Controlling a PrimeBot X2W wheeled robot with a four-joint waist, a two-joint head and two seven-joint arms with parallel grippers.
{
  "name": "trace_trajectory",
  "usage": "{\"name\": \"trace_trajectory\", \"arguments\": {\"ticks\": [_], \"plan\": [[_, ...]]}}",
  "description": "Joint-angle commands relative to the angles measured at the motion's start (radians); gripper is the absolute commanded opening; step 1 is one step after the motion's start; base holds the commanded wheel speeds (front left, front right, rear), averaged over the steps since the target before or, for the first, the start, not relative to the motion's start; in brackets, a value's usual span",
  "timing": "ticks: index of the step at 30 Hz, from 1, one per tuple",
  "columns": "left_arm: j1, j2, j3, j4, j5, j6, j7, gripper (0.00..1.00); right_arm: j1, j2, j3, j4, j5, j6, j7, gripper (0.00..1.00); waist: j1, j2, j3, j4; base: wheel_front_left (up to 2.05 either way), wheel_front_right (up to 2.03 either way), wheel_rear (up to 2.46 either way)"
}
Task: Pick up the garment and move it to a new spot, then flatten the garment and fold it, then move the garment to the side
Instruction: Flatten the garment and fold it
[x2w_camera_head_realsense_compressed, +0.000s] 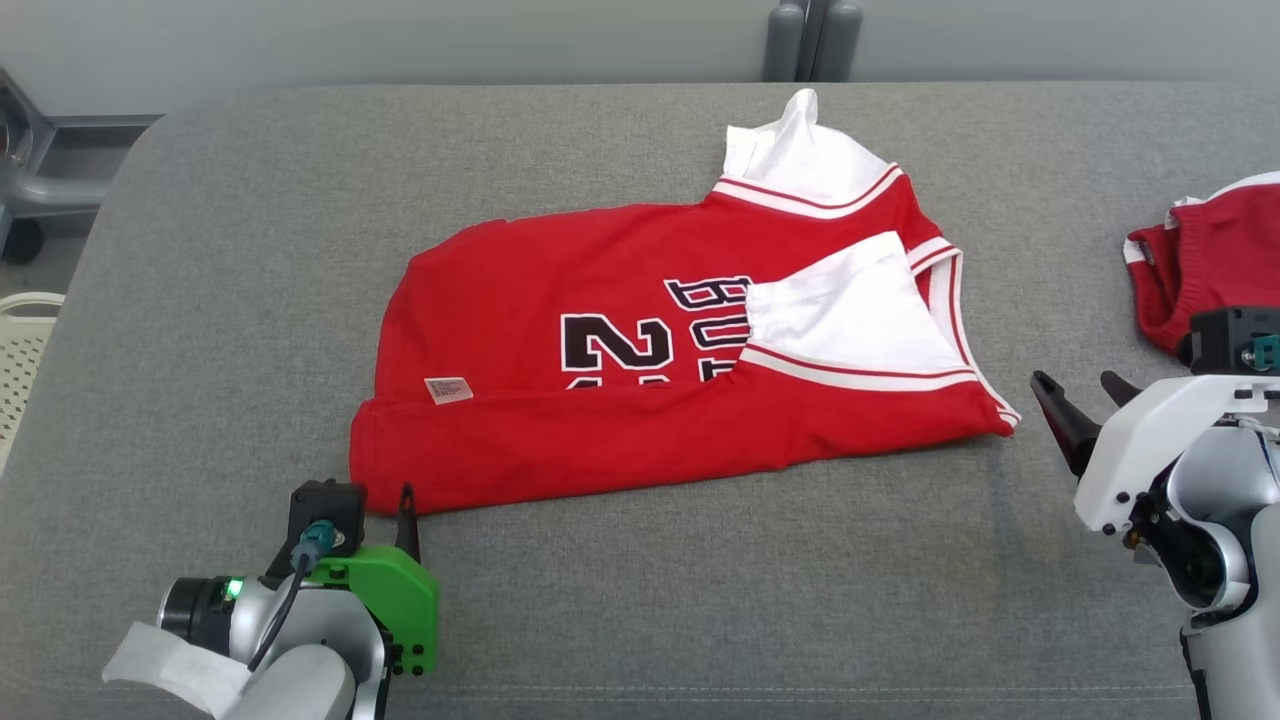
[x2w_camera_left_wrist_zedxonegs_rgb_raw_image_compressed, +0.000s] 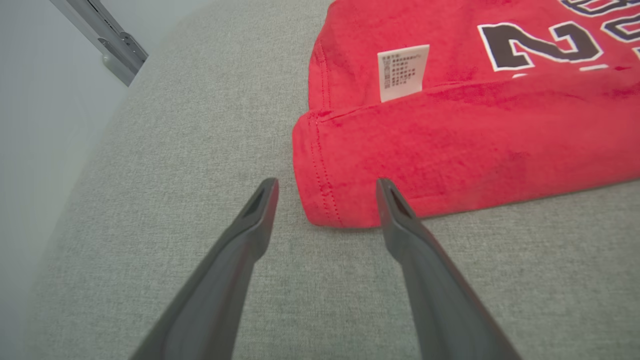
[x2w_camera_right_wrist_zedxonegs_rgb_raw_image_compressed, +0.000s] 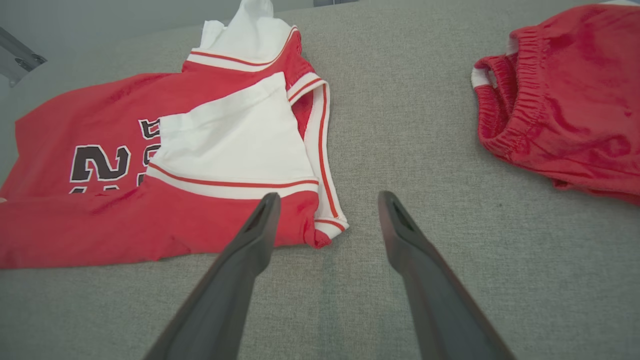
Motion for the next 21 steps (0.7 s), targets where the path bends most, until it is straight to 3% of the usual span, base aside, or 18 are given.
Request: {"name": "trace_trajectory", "arguments": {"ticks": [1, 8, 21], "plan": [[0.009, -0.001, 0.002, 0.009, 0.001, 0.007, -0.010, 1.00, 0.012, 0.007, -0.005, 0.002, -0.013, 0.000, -0.009, 1.00, 0.0000, 0.0000, 0.004, -0.002, 0.00, 0.00, 0.00], [-0.020, -0.011, 0.013, 0.056, -0.021, 0.009, 0.007, 1.00, -0.006, 0.036, 0.006, 0.056, -0.030, 0.000, -0.039, 1.00, 0.0000, 0.0000, 0.027, -0.001, 0.00, 0.00, 0.00], [-0.103, -0.040, 0.011, 0.153, -0.059, -0.037, 0.058, 1.00, -0.084, 0.046, 0.033, 0.154, -0.084, 0.000, -0.054, 1.00, 0.0000, 0.0000, 0.080, 0.006, 0.00, 0.00, 0.00]]}}
